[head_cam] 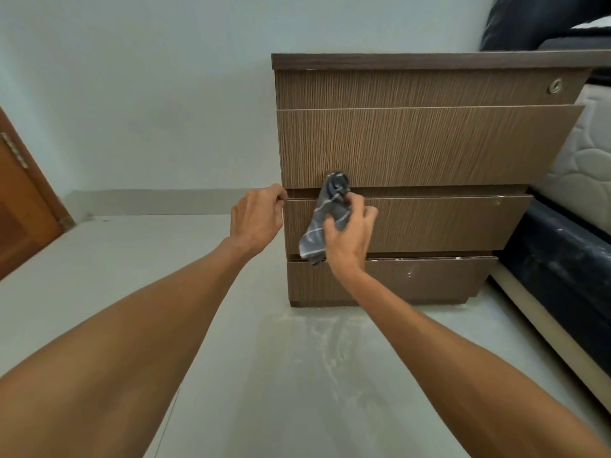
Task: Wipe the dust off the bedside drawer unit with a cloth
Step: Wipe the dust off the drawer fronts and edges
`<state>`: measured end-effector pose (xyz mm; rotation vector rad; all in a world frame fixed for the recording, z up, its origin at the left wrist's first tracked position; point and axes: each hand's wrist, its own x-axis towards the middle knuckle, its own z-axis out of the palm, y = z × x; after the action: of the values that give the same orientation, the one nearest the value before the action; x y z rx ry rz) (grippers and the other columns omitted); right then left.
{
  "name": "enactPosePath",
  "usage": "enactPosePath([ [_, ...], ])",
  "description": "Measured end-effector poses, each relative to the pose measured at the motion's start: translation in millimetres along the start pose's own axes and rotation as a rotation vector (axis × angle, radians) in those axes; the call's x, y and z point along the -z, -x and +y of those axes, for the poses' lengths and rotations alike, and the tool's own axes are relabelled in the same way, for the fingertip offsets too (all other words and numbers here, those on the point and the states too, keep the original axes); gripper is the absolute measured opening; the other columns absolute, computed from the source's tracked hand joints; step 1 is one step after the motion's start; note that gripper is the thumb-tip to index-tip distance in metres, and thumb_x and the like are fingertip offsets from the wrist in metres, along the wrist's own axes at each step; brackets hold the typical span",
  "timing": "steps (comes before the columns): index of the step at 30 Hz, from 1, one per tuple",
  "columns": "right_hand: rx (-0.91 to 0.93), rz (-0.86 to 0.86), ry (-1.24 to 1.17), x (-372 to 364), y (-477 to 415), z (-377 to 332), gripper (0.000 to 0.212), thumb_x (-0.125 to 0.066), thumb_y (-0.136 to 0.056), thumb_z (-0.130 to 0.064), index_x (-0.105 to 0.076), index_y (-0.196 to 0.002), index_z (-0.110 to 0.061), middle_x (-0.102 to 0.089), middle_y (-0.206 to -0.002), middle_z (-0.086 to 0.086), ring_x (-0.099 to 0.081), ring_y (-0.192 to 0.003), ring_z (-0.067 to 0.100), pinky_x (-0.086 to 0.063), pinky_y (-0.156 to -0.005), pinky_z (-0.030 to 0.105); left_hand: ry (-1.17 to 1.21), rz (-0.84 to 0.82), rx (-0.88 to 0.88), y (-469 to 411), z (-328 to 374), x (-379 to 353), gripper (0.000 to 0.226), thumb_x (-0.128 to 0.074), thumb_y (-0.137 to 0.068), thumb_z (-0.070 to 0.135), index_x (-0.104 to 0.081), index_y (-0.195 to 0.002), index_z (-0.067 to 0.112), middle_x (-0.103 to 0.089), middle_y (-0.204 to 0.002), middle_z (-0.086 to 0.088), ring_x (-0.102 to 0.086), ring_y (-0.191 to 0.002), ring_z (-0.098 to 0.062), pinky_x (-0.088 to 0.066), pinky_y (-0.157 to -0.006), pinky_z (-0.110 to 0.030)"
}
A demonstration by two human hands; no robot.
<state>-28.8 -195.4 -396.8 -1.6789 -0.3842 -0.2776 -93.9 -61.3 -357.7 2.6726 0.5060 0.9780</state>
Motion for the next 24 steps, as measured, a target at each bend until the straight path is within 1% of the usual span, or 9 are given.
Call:
enactPosePath([
  [2,0.073,-0.081,0.061,-15.4,7.8,0.2,0.042,-0.067,-0.085,-0.002,-0.052,-0.121,-0.019,-0.038,-0.115,0.002,-0.05,-0.094,0.008,-0.04,-0.063,0.003,0.004,-0.013,-0.012,-0.5,-0.7,3.1,0.019,-0.052,-0.096,0.014,-0.066,-0.107,0.019,-0.072,-0.099,-0.003,-0.065,-0.089,-0.026,-0.052,-0.072,-0.038],
  [4,0.161,-0.146,0.131,-25.7,13.7,-0.7,0.044,-0.067,-0.085,-0.001,-0.052,-0.121,-0.019,-0.038,-0.112,0.001,-0.049,-0.091,0.01,-0.043,-0.072,0.008,-0.008,-0.026,-0.017,-1.8,-0.2,7.0,0.021,-0.049,-0.094,0.009,-0.067,-0.101,0.017,-0.072,-0.093,-0.005,-0.064,-0.086,-0.029,-0.052,-0.07,-0.039],
  [7,0.256,-0.363,0.277,-29.7,22.9,6.1,0.039,-0.065,-0.085,-0.002,-0.05,-0.117,-0.019,-0.038,-0.108,0.002,-0.052,-0.091,0.019,-0.054,-0.082,0.031,0.0,-0.005,0.018,-0.7,-3.7,11.9,0.026,-0.048,-0.092,0.004,-0.066,-0.105,0.016,-0.07,-0.098,-0.006,-0.063,-0.09,-0.028,-0.053,-0.075,-0.043],
  [10,0.435,-0.583,0.529,-20.8,36.1,18.7,0.04,-0.065,-0.086,-0.004,-0.05,-0.121,-0.015,-0.04,-0.108,0.008,-0.053,-0.088,0.029,-0.053,-0.073,0.04,-0.01,0.072,0.014,1.9,-11.7,16.5,0.026,-0.045,-0.097,0.011,-0.063,-0.115,0.016,-0.067,-0.11,-0.007,-0.062,-0.097,-0.028,-0.052,-0.08,-0.043],
  [12,0.618,-0.612,0.677,-14.8,43.5,21.6,0.04,-0.064,-0.084,0.0,-0.052,-0.12,-0.013,-0.042,-0.108,0.013,-0.051,-0.088,0.033,-0.051,-0.065,0.042,-0.069,0.06,-0.065,3.6,-12.8,18.1,0.025,-0.044,-0.099,0.018,-0.062,-0.117,0.015,-0.064,-0.113,-0.006,-0.06,-0.098,-0.027,-0.049,-0.077,-0.041],
  [15,0.847,-0.608,0.798,-10.0,40.8,16.0,0.041,-0.063,-0.081,0.007,-0.055,-0.118,-0.011,-0.045,-0.11,0.017,-0.048,-0.093,0.035,-0.049,-0.054,0.038,-0.181,0.014,-0.223,7.4,-7.1,13.9,0.023,-0.049,-0.098,0.019,-0.061,-0.116,0.014,-0.061,-0.11,-0.004,-0.056,-0.099,-0.024,-0.046,-0.069,-0.036],
  [17,0.921,-0.594,0.876,-6.0,26.6,16.7,0.039,-0.066,-0.082,0.002,-0.057,-0.117,-0.012,-0.047,-0.112,0.016,-0.048,-0.096,0.034,-0.053,-0.059,0.039,-0.276,-0.022,-0.329,9.7,-1.7,6.4,0.021,-0.056,-0.093,0.015,-0.061,-0.113,0.012,-0.058,-0.106,-0.006,-0.055,-0.095,-0.024,-0.045,-0.066,-0.033],
  [19,0.942,-0.578,0.947,3.5,9.2,21.8,0.034,-0.066,-0.084,-0.006,-0.056,-0.116,-0.013,-0.046,-0.112,0.014,-0.048,-0.095,0.032,-0.055,-0.068,0.045,-0.366,-0.061,-0.416,12.5,2.8,-2.7,0.027,-0.065,-0.085,0.009,-0.059,-0.111,0.01,-0.055,-0.104,-0.007,-0.054,-0.091,-0.024,-0.047,-0.066,-0.033],
  [24,0.964,-0.579,1.07,45.1,-16.6,40.2,0.034,-0.061,-0.089,-0.013,-0.05,-0.121,-0.017,-0.044,-0.121,0.014,-0.047,-0.103,0.032,-0.052,-0.078,0.048,-0.483,-0.085,-0.527,17.3,13.2,-23.6,0.055,-0.071,-0.076,0.006,-0.047,-0.125,0.009,-0.047,-0.122,-0.012,-0.05,-0.107,-0.028,-0.049,-0.081,-0.036],
])
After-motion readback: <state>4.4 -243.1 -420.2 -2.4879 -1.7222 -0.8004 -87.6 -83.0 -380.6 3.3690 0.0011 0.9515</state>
